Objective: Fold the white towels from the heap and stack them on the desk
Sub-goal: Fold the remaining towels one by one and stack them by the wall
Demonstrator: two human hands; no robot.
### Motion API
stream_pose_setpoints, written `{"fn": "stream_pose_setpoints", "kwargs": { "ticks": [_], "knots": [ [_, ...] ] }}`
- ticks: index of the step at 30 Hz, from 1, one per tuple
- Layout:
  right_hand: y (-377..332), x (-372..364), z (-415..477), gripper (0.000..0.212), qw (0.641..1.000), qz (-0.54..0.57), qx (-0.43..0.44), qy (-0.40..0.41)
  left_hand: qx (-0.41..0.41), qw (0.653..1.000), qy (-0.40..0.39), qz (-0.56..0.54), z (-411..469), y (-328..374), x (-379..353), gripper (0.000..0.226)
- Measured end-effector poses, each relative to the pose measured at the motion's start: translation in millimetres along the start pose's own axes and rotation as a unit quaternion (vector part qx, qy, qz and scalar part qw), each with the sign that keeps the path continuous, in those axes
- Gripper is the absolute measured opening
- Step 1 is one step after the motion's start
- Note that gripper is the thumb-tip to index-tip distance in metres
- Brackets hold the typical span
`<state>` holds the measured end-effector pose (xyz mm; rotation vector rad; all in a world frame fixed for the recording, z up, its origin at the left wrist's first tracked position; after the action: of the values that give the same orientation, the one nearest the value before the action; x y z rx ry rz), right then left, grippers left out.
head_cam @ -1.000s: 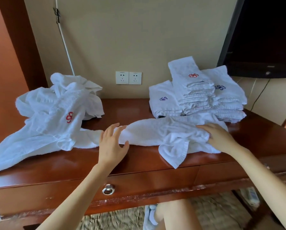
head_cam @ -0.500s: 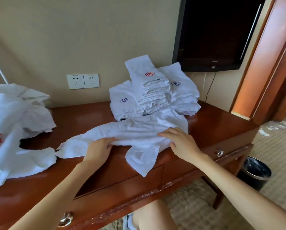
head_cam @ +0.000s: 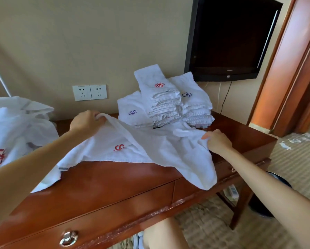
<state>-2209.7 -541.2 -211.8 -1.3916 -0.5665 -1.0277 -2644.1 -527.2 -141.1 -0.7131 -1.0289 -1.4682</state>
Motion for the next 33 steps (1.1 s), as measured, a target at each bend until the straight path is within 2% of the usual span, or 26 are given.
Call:
{"fn": "stream_pose_setpoints", "kwargs": {
  "ticks": [3,5,6,8,9,10,12,14,16,18,20,22,24,25,26,28,33],
  "knots": [
    [-29.4,-0.1,-20.7,0.028,0.994,-0.015,0.106,-0.001,-0.029,0.999,-0.024,0.018,3.4,10.8,0.3,0.038],
    [-50.1,-19.1,-48.3,0.034,0.983,0.007,0.150,-0.107,-0.024,0.999,-0.024,0.010,1.1,13.4,-2.8,0.035],
    [-55.6,-34.1,-64.2,0.045,0.971,0.004,0.145,-0.190,-0.018,0.999,-0.028,0.005,-0.9,12.8,-4.6,0.035],
    [-52.1,-58.9,-89.3,0.084,0.936,-0.115,0.133,-0.304,-0.026,0.998,-0.061,0.010,-8.4,12.9,-8.8,0.035],
    [-44.7,-66.9,-94.7,0.103,0.920,-0.188,0.140,-0.314,-0.042,0.994,-0.095,0.035,-13.2,12.9,-13.3,0.038],
    [-39.1,-71.6,-95.8,0.109,0.914,-0.230,0.151,-0.299,-0.064,0.986,-0.136,0.079,-20.6,13.7,-18.7,0.044],
    [-33.0,-69.9,-87.3,0.090,0.932,-0.217,0.165,-0.240,-0.094,0.960,-0.197,0.177,-38.2,12.2,-32.2,0.071],
    [-33.1,-60.8,-78.8,0.068,0.953,-0.148,0.183,-0.190,-0.091,0.951,-0.229,0.184,-51.2,5.8,-50.2,0.083],
    [-31.4,-54.6,-75.9,0.063,0.957,-0.128,0.196,-0.174,-0.068,0.954,-0.265,0.121,-59.8,-1.6,-71.8,0.085],
    [-27.9,-54.4,-76.4,0.066,0.955,-0.130,0.199,-0.175,-0.020,0.954,-0.292,0.071,-65.5,-0.7,-87.2,0.076],
    [-25.1,-55.6,-75.9,0.071,0.953,-0.129,0.196,-0.190,0.037,0.964,-0.261,0.048,-65.2,4.4,-91.3,0.061],
    [-23.0,-57.7,-76.1,0.088,0.937,-0.141,0.185,-0.259,0.078,0.969,-0.232,0.017,-64.7,10.3,-90.1,0.051],
    [-20.1,-65.3,-78.0,0.123,0.918,-0.173,0.155,-0.320,0.091,0.967,-0.234,-0.049,-63.4,13.0,-95.1,0.050],
    [-21.6,-70.3,-80.1,0.136,0.916,-0.190,0.150,-0.319,0.101,0.961,-0.244,-0.079,-63.4,12.6,-98.0,0.052],
    [-22.9,-75.1,-81.8,0.139,0.922,-0.197,0.146,-0.299,0.120,0.954,-0.253,-0.105,-66.0,12.6,-99.5,0.054],
    [-23.9,-83.2,-83.9,0.123,0.944,-0.177,0.139,-0.242,0.159,0.947,-0.243,-0.139,-68.1,11.1,-100.5,0.046],
    [-16.8,-61.8,-68.7,0.053,0.964,-0.102,0.168,-0.178,0.171,0.965,-0.161,-0.117,-57.2,4.3,-76.4,0.020]
  ]
}}
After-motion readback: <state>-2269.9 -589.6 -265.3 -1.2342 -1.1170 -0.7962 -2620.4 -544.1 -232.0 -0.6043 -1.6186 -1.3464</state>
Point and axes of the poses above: each hand's wrist, its own z-axis towards the middle knuckle, its own x-axis out of the back of the hand, y = z × x, the point moved 5 cm from there along z, towards the middle knuckle, and after that the axes turned 14 degrees about z, right-handed, at the moved point
